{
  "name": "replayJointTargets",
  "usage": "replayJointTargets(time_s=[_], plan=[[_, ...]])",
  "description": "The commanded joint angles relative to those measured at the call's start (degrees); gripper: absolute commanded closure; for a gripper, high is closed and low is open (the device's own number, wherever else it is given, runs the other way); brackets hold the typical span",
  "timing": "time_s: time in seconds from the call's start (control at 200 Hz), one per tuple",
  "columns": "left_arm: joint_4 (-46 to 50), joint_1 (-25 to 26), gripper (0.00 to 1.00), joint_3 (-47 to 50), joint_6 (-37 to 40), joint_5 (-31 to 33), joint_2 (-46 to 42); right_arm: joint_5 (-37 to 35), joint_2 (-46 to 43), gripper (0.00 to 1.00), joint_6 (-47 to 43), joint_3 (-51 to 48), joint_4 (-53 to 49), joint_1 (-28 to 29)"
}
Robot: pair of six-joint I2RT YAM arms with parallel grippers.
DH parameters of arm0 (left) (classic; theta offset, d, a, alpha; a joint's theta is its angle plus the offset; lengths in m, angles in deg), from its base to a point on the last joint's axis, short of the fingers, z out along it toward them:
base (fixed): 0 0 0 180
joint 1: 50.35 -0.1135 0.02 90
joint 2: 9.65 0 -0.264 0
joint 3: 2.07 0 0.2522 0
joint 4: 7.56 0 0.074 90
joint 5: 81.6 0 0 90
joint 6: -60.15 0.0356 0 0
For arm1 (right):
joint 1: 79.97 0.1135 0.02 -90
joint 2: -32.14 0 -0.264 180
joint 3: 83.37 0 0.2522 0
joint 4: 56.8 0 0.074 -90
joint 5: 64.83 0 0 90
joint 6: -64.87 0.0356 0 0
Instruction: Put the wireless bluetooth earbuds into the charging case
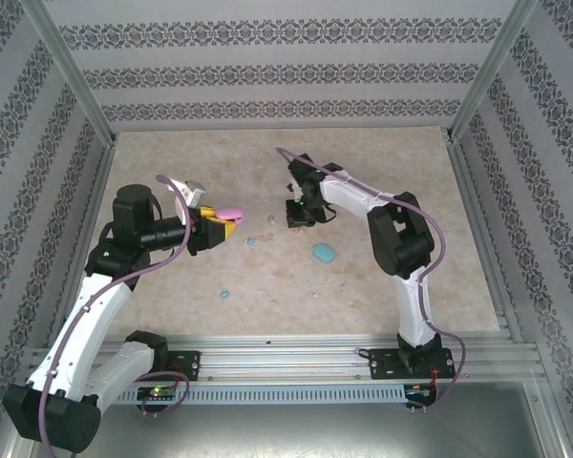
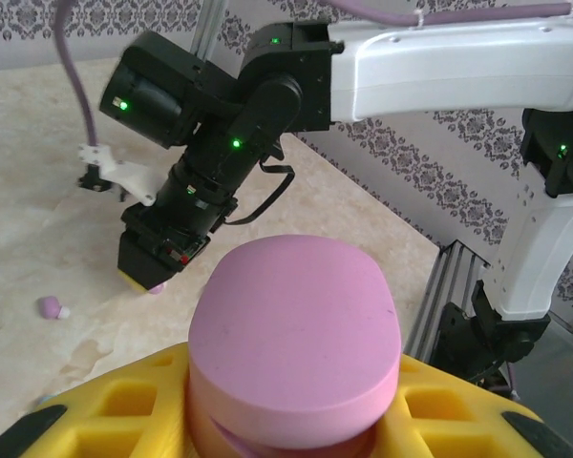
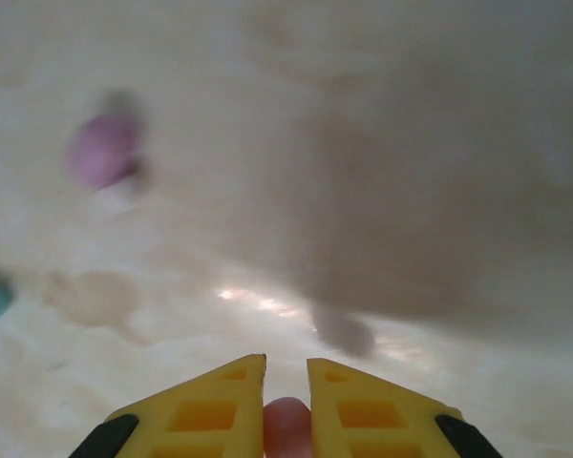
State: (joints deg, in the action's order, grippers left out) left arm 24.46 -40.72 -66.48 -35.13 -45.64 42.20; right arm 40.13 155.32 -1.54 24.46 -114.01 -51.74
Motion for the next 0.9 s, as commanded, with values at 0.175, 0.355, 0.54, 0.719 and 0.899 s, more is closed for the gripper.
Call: replayJointTargets(time_s=[0.175,0.355,0.54,0.719,0.899], plan=[[-10.1,-0.6,0.96,2.3,-2.6,-2.4,2.4,1.5,0.6,0.64,7.4,-1.2,2.4,-2.2],[-12.0,-0.6,0.96,2.1,-2.5,-2.9,4.6,3.8,-4.6,0.57,7.3,-4.0,2.5,-3.5],[-14.8,-0.1,0.97,1.5,-1.6,-4.7,7.3,11.7,-20.0,0.56,-0.1,-9.1,7.2,-2.7],[-19.4,0.6,0.96,0.5,-3.3,-8.0,10.5,13.6,-35.9,0.49,-12.9,-12.6,9.9,3.3],[-21.0,1.6,0.96,-0.3,-3.2,-9.9,11.9,15.3,-41.5,0.41,-13.7,-15.1,15.8,7.8]])
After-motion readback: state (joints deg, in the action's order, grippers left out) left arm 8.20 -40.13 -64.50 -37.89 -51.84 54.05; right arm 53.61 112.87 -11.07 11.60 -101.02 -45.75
